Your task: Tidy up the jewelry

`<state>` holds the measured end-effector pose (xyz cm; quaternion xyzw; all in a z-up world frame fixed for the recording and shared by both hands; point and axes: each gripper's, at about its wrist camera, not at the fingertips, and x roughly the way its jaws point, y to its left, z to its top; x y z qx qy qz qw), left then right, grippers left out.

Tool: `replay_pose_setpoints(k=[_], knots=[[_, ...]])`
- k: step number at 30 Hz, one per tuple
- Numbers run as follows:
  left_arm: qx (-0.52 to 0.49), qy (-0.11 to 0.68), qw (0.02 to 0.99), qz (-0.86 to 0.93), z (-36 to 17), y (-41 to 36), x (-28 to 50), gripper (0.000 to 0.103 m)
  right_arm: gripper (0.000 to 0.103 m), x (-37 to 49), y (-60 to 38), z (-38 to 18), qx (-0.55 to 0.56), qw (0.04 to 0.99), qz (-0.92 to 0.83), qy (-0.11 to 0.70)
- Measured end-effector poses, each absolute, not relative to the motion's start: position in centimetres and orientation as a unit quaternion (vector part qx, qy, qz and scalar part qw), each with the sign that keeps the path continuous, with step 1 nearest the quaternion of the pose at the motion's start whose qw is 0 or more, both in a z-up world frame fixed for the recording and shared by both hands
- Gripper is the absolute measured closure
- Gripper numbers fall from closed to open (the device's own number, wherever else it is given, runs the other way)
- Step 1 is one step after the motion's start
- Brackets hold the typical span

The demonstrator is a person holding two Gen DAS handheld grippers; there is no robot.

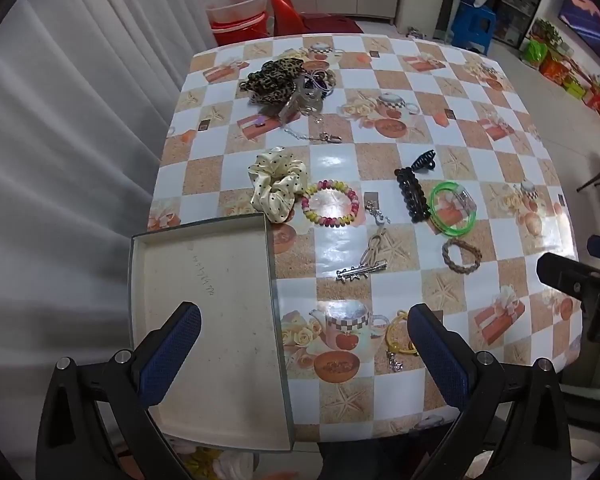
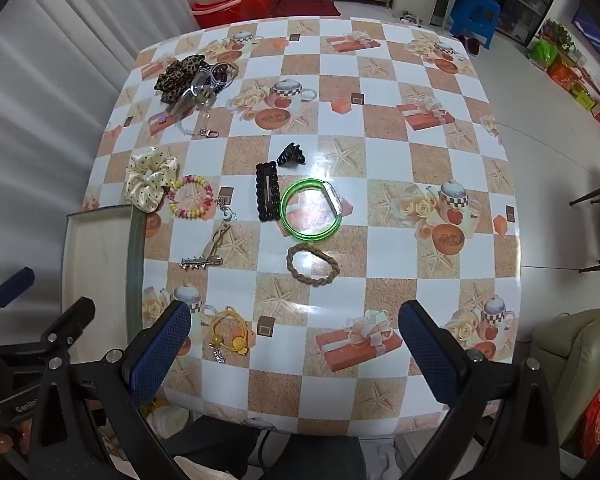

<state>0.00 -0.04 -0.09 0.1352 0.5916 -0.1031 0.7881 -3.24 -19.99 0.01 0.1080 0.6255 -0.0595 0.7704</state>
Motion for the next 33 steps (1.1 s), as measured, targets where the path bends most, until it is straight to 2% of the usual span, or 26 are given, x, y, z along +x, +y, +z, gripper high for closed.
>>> replay_pose_setpoints(k=[33], knots=[[0.121,0.591,0.791,-0.104,0.1,0.2,0.1,0.000,0.000,-3.3,-20.2,0.0,0.115,0.759,-0.070,0.638]])
